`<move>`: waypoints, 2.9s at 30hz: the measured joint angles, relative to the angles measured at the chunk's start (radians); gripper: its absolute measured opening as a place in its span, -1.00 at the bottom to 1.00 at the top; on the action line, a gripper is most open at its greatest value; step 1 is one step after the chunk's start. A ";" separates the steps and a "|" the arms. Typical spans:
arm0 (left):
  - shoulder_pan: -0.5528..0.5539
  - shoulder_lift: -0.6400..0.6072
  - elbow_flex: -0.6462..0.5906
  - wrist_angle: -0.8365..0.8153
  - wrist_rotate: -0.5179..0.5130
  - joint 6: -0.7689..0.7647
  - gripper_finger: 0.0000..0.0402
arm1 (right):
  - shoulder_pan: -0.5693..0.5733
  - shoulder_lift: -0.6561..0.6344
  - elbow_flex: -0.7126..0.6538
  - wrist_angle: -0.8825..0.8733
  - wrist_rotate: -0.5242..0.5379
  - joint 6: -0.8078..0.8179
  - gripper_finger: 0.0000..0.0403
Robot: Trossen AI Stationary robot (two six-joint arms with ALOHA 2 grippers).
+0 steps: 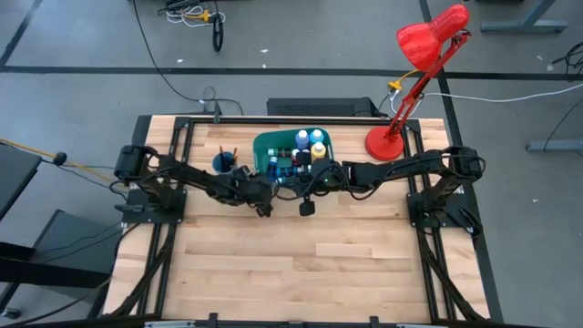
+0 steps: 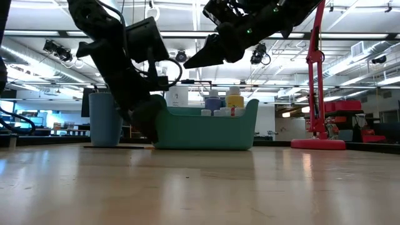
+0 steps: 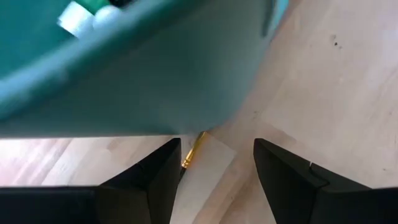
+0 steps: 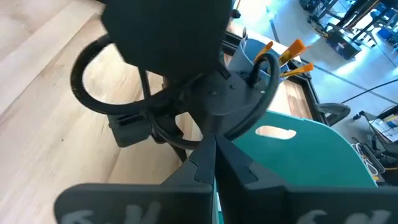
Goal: Pick & Place Paint Supplies
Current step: Adjust the green bin
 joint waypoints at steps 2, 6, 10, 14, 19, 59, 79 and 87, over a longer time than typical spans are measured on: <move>0.014 0.000 0.000 -0.001 0.027 0.000 0.06 | 0.000 0.000 0.000 0.000 0.000 0.000 -0.98; 0.026 0.000 0.000 0.000 0.046 -0.001 0.06 | 0.000 0.000 0.000 -0.001 0.000 0.000 -0.98; 0.026 0.000 0.000 -0.002 -0.017 0.000 0.06 | 0.000 0.000 0.000 -0.001 0.000 0.000 -0.98; 0.034 0.000 0.000 -0.005 -0.023 0.000 0.06 | 0.000 0.000 0.000 -0.001 0.000 0.000 -0.98; 0.042 0.000 -0.001 -0.004 -0.012 0.000 0.06 | 0.000 0.000 0.000 -0.001 0.000 0.000 -0.98; -0.336 -0.199 0.179 -0.571 0.002 -0.430 -0.18 | 0.005 0.026 0.000 -0.008 -0.170 0.156 -0.36; -0.444 -0.310 0.178 -0.725 -0.118 -0.430 -0.18 | 0.032 0.463 0.264 0.030 0.089 0.160 -0.34; -0.444 -0.311 0.178 -0.744 -0.188 -0.421 -0.18 | -0.024 0.459 0.279 0.031 0.209 0.104 -0.34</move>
